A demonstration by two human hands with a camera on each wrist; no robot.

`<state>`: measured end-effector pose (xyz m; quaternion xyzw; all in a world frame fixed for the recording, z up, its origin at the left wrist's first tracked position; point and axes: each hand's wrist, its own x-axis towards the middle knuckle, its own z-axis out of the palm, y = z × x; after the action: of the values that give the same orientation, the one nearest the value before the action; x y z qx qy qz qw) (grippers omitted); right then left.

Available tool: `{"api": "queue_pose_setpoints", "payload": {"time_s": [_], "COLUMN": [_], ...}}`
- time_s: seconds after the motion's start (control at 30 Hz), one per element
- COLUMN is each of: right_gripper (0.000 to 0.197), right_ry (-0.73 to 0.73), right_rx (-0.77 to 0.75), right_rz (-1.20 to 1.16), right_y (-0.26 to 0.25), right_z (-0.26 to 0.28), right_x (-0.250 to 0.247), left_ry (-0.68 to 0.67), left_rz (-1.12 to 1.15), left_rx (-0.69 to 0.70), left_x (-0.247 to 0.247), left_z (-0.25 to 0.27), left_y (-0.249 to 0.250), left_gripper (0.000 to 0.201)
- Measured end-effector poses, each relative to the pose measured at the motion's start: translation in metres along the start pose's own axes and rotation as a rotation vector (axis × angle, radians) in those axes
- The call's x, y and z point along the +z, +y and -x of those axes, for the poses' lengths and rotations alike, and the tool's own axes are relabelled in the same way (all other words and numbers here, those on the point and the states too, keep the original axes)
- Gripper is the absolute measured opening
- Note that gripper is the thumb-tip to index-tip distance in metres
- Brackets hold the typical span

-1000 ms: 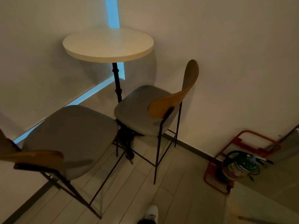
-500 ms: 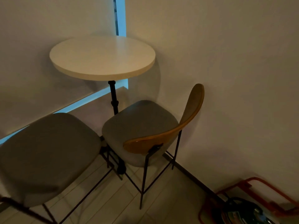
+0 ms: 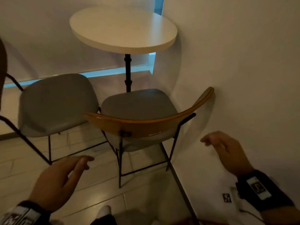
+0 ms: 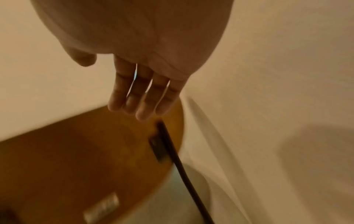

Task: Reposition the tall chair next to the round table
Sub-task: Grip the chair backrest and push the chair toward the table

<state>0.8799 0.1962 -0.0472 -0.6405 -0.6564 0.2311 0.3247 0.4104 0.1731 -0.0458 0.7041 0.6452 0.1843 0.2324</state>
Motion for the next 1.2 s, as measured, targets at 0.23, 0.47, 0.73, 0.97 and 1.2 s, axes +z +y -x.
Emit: {"api": "queue_pose_setpoints", "payload": {"time_s": [0.23, 0.47, 0.73, 0.97, 1.2], "right_gripper": [0.044, 0.090, 0.063, 0.026, 0.044], "right_ry": [-0.048, -0.201, -0.117, -0.163, -0.104], "right_rx": [-0.509, -0.554, -0.586, -0.468, -0.492], "right_rz": [0.266, 0.614, 0.613, 0.981, 0.933], "right_y": [-0.010, 0.023, 0.035, 0.049, 0.034], "right_z": [-0.120, -0.175, -0.182, -0.207, -0.184], "right_x": [-0.034, -0.025, -0.013, -0.006, -0.003], "left_ry": [0.212, -0.052, 0.245, 0.296, 0.298], "left_rz": [-0.301, -0.561, -0.557, -0.503, -0.468], "left_rx": [0.351, 0.260, 0.196, 0.170, 0.214], "left_x": [0.016, 0.037, 0.070, 0.080, 0.075], "left_z": [-0.095, -0.133, -0.121, -0.121, -0.122], "left_y": [0.123, 0.114, 0.105, 0.110, 0.097], "left_gripper": [0.050, 0.070, 0.049, 0.054, 0.053]}}
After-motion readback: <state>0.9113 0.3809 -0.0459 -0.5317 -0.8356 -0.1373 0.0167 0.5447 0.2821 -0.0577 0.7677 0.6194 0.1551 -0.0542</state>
